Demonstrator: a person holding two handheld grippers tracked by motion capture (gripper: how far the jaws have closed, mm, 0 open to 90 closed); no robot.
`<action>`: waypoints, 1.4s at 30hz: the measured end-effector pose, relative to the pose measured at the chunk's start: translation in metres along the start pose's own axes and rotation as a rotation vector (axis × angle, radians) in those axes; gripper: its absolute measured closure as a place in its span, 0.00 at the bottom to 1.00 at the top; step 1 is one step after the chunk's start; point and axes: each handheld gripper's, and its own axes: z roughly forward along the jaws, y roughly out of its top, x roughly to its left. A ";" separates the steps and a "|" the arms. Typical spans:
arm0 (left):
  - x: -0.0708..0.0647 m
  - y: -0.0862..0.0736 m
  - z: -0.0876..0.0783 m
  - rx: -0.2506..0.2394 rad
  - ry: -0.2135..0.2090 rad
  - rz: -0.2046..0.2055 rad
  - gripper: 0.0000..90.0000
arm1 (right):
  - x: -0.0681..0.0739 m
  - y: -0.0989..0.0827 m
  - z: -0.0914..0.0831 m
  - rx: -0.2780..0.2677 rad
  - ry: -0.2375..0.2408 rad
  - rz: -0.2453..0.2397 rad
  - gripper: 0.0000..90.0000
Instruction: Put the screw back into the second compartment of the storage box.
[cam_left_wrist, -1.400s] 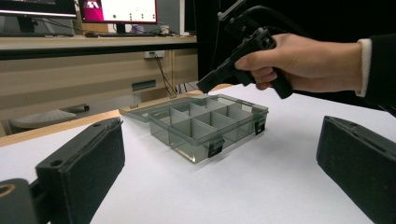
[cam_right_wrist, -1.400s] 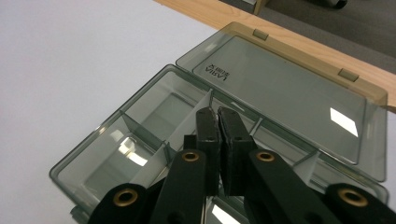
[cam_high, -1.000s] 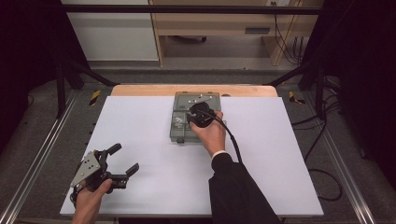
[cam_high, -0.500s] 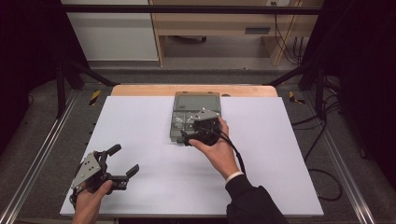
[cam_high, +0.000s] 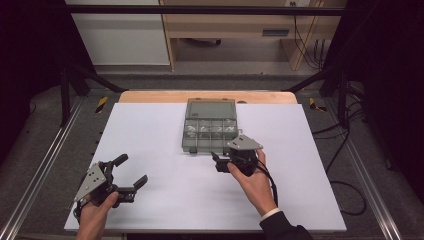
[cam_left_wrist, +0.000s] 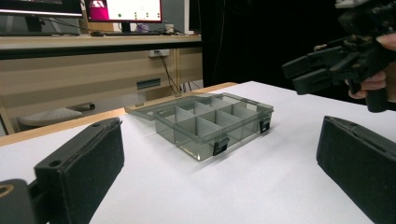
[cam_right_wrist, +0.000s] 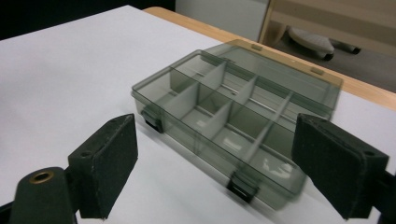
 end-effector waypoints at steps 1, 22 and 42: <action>0.000 0.000 0.000 0.000 0.002 0.001 0.01 | -0.003 -0.004 -0.003 -0.003 -0.002 -0.004 0.15; 0.005 -0.001 -0.004 0.005 0.048 0.000 0.01 | -0.062 -0.071 -0.082 -0.188 -0.102 0.090 0.11; 0.008 0.002 -0.008 0.009 0.093 0.036 0.01 | -0.081 -0.103 -0.111 -0.295 -0.143 0.128 0.03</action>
